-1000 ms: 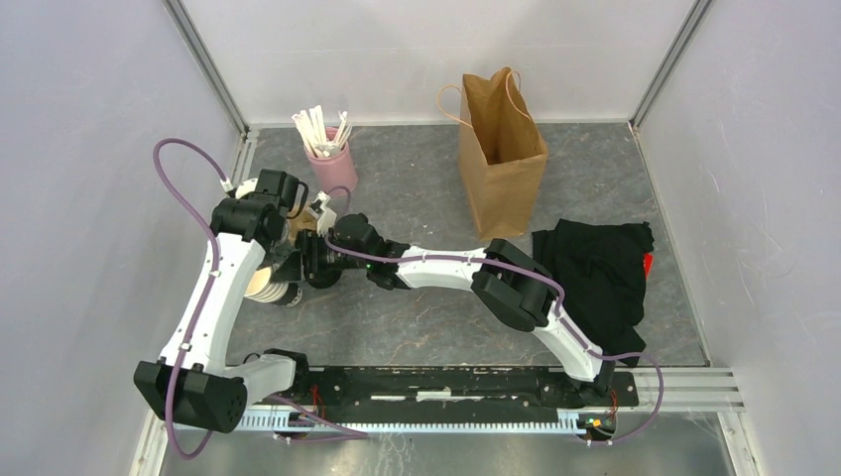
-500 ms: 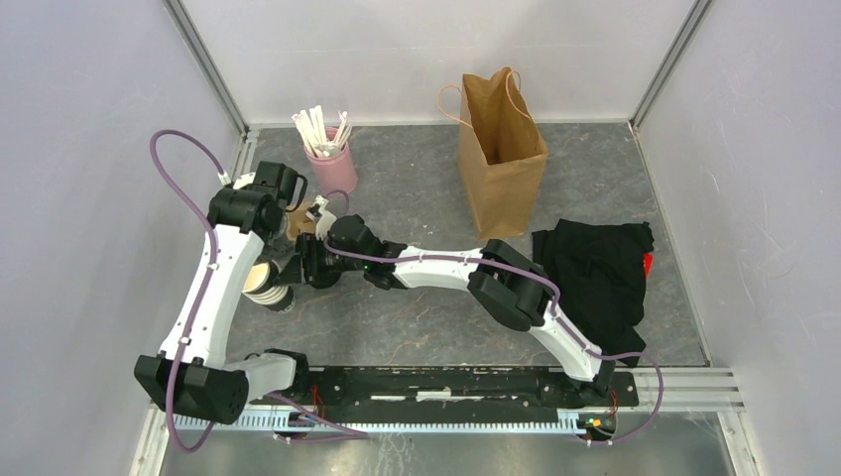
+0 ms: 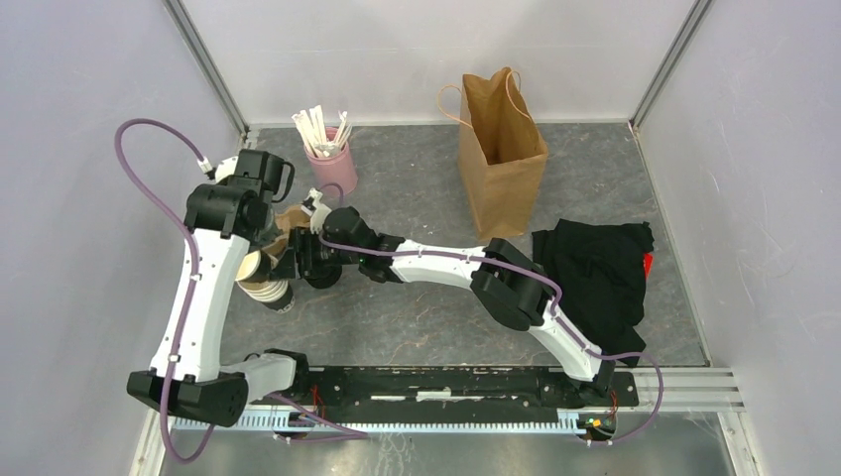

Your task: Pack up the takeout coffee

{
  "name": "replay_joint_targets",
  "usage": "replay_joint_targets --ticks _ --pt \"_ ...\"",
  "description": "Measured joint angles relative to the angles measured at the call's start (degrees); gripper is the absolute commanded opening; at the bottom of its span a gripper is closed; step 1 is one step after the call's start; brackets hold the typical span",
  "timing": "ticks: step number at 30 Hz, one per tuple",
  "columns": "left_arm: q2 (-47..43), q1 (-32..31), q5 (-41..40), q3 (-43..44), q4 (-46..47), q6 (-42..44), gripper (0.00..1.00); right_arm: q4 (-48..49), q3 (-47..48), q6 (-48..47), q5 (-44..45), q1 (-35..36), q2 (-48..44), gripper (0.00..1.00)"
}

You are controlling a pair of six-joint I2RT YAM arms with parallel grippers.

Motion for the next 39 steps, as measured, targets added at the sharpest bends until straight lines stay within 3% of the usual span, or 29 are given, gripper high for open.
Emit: replay_joint_targets --ticks 8,13,17,21,25,27,35,39 --pt "-2.73 0.28 -1.05 8.24 -0.15 3.89 0.02 -5.03 0.02 -1.81 -2.97 -1.09 -1.14 0.71" --pt "-6.67 0.66 -0.76 8.96 -0.07 4.72 0.02 -9.68 -1.14 -6.64 -5.07 -3.15 -7.37 0.75" --pt "-10.05 0.76 6.78 5.38 3.91 6.19 0.02 -16.74 -6.78 -15.74 -6.95 -6.99 -19.47 0.79" --pt "-12.37 0.74 16.37 -0.98 7.8 7.54 0.02 -25.55 -13.97 -26.34 -7.96 -13.31 -33.99 0.9" --pt "-12.81 -1.09 23.28 -6.1 12.48 7.67 0.02 -36.61 -17.18 -37.94 -3.48 -18.05 -46.16 0.97" --pt "-11.45 -5.53 23.56 -7.06 14.08 6.58 0.02 -41.46 -19.91 -42.95 0.26 -18.62 -53.2 0.98" --pt "6.45 -43.12 8.31 -6.05 18.53 -4.61 0.02 -58.07 -28.37 -53.86 20.2 -21.0 -76.83 0.98" --pt "16.74 -53.83 3.06 -5.09 19.69 -9.97 0.02 -61.35 -29.03 -54.25 30.05 -20.98 -84.24 0.98"
